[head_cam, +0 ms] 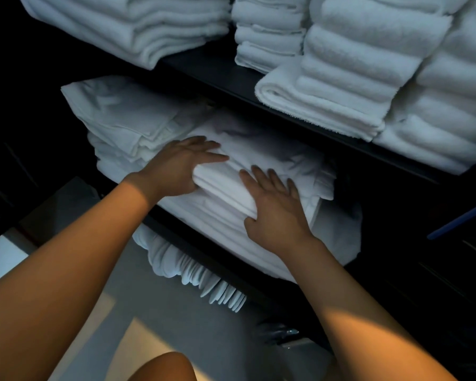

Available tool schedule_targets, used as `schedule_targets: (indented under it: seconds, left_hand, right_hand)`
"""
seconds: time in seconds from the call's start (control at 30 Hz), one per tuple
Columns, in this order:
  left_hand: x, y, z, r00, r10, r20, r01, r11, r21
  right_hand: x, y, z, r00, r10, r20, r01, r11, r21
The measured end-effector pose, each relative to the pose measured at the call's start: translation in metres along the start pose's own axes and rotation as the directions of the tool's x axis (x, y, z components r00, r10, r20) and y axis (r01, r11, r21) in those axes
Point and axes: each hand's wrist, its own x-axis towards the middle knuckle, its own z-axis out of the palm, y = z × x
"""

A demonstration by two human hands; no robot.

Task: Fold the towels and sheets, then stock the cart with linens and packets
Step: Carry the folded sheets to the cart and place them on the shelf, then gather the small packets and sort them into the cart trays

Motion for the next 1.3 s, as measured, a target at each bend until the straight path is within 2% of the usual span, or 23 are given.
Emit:
schedule_targets:
  seconds: [0.13,0.27,0.43,0.63,0.73,0.93,1.1,1.3]
  left_hand:
    - [-0.011,0.006,0.003,0.998,-0.048,0.031,0.045,0.996,0.070]
    - [-0.024,0.009,0.002,0.994,-0.110,0.019,0.109,0.992,0.056]
    - [-0.052,0.006,-0.005,0.979,-0.202,0.007,0.201,0.978,0.053]
    - [-0.109,-0.009,-0.029,0.937,-0.333,-0.107,0.342,0.936,0.080]
    - [-0.142,-0.020,-0.041,0.881,-0.459,-0.111,0.472,0.867,0.160]
    - [-0.224,-0.032,-0.047,0.715,-0.674,-0.187,0.699,0.699,0.154]
    - [-0.266,-0.027,-0.046,0.606,-0.755,-0.251,0.793,0.599,0.115]
    - [-0.280,-0.009,-0.067,0.507,-0.828,-0.242,0.856,0.515,0.030]
  right_hand:
    - [-0.006,0.000,-0.002,1.000,-0.007,-0.007,0.007,1.000,0.027]
    - [-0.006,-0.005,-0.009,0.999,0.016,-0.039,-0.013,0.997,0.078]
    - [-0.001,-0.034,-0.012,0.994,-0.040,-0.101,0.057,0.985,0.165]
    - [0.017,-0.091,0.002,0.984,-0.143,-0.109,0.164,0.962,0.218]
    - [0.028,-0.126,0.012,0.966,-0.221,-0.136,0.249,0.933,0.258]
    - [0.041,-0.189,0.045,0.931,-0.359,-0.070,0.359,0.857,0.370]
    - [0.043,-0.224,0.063,0.908,-0.416,-0.052,0.392,0.801,0.453]
    - [0.040,-0.241,0.051,0.908,-0.420,-0.013,0.367,0.778,0.510]
